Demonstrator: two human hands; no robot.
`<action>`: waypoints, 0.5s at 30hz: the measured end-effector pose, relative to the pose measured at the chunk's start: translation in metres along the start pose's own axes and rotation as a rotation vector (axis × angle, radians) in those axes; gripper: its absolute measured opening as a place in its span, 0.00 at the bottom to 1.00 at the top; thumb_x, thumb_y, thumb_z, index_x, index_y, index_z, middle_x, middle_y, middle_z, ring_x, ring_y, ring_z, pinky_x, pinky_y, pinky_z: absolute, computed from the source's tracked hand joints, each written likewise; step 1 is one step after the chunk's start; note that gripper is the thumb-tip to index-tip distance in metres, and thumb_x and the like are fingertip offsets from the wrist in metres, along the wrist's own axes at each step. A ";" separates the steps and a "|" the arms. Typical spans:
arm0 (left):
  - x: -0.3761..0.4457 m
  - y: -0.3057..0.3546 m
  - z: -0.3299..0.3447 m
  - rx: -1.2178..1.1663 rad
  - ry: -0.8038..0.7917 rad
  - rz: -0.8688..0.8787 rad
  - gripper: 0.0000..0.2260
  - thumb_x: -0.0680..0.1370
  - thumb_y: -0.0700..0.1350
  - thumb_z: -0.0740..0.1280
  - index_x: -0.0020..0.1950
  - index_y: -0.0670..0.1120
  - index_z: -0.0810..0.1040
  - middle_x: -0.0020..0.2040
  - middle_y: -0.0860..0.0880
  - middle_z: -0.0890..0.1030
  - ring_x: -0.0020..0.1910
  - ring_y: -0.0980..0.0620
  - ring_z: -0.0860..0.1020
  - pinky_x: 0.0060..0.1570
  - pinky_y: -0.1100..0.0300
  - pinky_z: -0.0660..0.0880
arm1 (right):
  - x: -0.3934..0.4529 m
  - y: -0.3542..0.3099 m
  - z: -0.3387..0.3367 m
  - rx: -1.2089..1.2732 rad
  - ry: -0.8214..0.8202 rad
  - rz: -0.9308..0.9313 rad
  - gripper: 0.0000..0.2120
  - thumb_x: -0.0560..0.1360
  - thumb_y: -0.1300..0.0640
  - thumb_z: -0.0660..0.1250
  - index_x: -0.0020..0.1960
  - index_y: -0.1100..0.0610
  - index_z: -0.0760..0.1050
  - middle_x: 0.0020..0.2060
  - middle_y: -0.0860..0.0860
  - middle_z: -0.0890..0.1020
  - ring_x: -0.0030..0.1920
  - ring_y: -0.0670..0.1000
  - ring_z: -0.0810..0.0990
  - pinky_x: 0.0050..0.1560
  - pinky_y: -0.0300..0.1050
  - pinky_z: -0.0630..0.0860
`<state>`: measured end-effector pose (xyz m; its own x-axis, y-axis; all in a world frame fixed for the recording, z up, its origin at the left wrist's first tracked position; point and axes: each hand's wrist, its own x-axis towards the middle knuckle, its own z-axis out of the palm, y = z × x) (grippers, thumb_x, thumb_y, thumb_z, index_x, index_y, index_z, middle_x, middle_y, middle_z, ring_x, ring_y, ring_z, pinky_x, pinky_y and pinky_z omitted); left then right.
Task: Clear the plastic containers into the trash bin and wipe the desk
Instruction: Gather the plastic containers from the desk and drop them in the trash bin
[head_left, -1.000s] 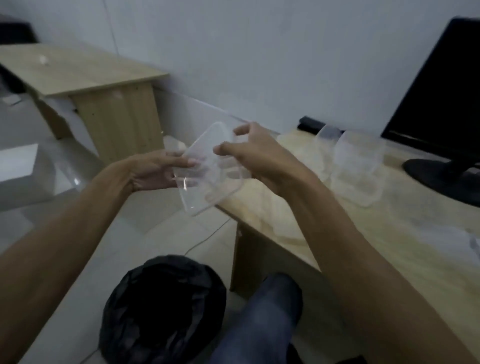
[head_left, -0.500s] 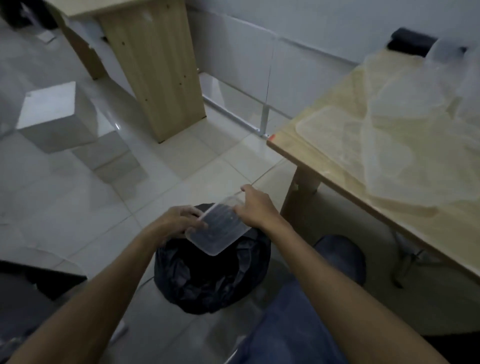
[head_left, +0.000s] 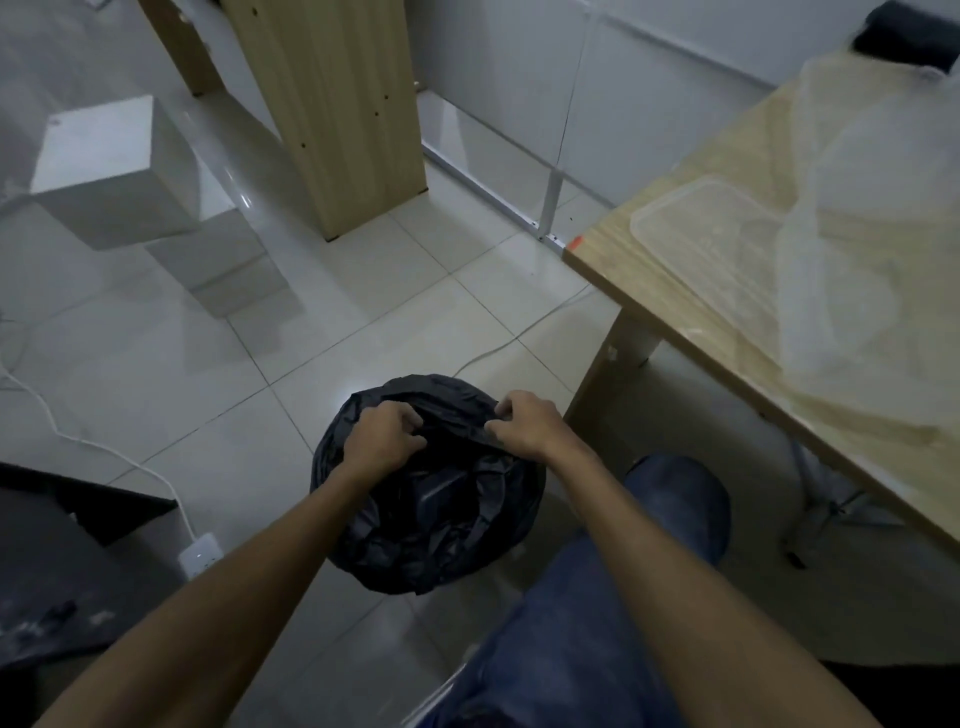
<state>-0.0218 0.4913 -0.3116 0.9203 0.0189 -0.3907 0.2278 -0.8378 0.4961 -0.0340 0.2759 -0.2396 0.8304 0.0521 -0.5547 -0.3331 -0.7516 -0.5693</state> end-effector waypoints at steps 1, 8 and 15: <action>0.001 0.008 -0.005 -0.030 -0.005 0.031 0.08 0.74 0.43 0.78 0.52 0.48 0.85 0.46 0.50 0.85 0.47 0.51 0.83 0.53 0.51 0.82 | 0.000 -0.001 -0.003 0.013 0.009 -0.014 0.13 0.81 0.55 0.67 0.62 0.62 0.78 0.58 0.59 0.81 0.57 0.59 0.80 0.57 0.55 0.79; -0.012 0.107 -0.076 -0.348 0.092 0.261 0.02 0.76 0.39 0.73 0.48 0.44 0.86 0.39 0.47 0.87 0.38 0.52 0.86 0.41 0.60 0.83 | -0.025 -0.026 -0.055 0.067 0.134 -0.200 0.09 0.80 0.50 0.69 0.57 0.52 0.81 0.51 0.54 0.85 0.53 0.54 0.84 0.53 0.47 0.78; -0.052 0.216 -0.157 -0.465 0.159 0.538 0.04 0.79 0.39 0.72 0.51 0.40 0.85 0.40 0.44 0.87 0.38 0.51 0.86 0.40 0.58 0.84 | -0.096 -0.067 -0.119 0.058 0.107 -0.402 0.11 0.81 0.51 0.67 0.59 0.55 0.80 0.46 0.53 0.88 0.47 0.49 0.88 0.54 0.56 0.84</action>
<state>0.0298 0.3950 -0.0623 0.9699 -0.2219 0.0997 -0.1901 -0.4352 0.8801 -0.0387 0.2428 -0.0762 0.9403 0.2627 -0.2166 0.0050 -0.6468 -0.7627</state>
